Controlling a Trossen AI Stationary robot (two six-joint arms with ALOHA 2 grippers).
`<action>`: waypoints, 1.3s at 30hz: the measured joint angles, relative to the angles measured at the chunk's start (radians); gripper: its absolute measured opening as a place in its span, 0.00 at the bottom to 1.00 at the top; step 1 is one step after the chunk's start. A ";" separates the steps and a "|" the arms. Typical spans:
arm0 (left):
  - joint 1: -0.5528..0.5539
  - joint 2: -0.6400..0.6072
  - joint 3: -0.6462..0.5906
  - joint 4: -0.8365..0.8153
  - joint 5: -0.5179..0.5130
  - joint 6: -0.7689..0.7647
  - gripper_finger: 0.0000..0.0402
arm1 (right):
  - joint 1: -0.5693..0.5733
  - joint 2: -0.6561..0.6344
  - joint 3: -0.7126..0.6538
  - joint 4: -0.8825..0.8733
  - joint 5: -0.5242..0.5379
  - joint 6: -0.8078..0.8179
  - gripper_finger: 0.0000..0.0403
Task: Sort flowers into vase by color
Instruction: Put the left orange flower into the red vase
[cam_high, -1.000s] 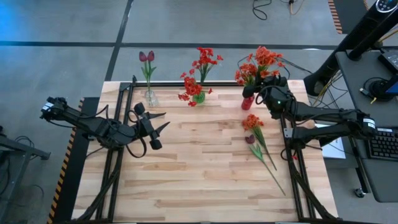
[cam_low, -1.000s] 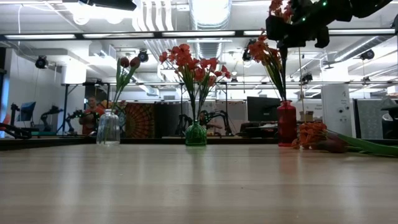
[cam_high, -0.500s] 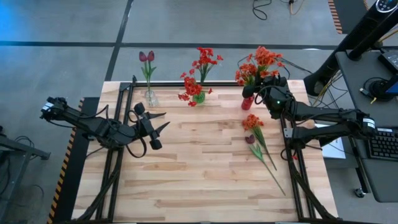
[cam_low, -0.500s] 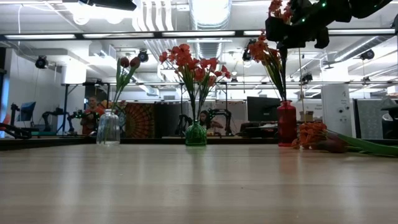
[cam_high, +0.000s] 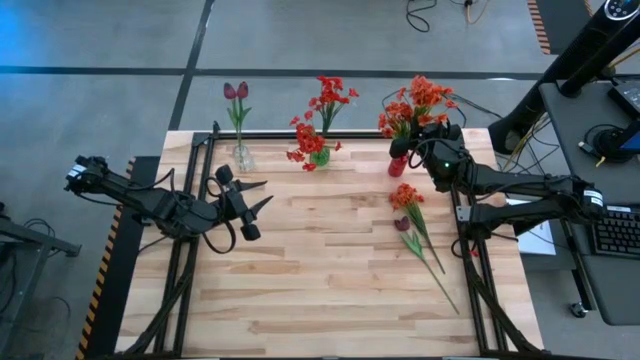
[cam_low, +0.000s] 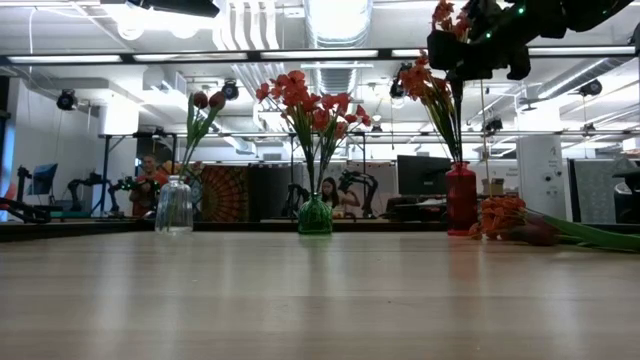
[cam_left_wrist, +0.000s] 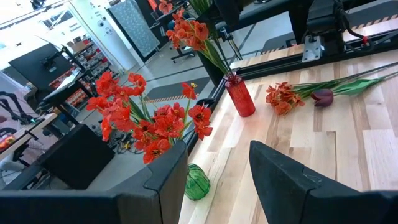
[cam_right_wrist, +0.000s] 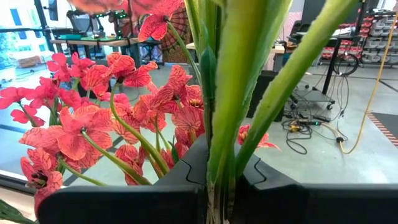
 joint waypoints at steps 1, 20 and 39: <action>0.000 0.000 0.000 0.000 0.000 0.000 0.39 | 0.000 0.000 0.000 0.000 0.000 0.000 0.04; 0.000 0.000 0.000 0.000 0.000 0.004 0.39 | 0.000 0.000 -0.003 0.000 0.000 0.022 0.13; 0.000 0.000 0.000 -0.003 0.000 0.004 0.39 | 0.001 -0.006 -0.004 -0.131 -0.001 0.100 0.44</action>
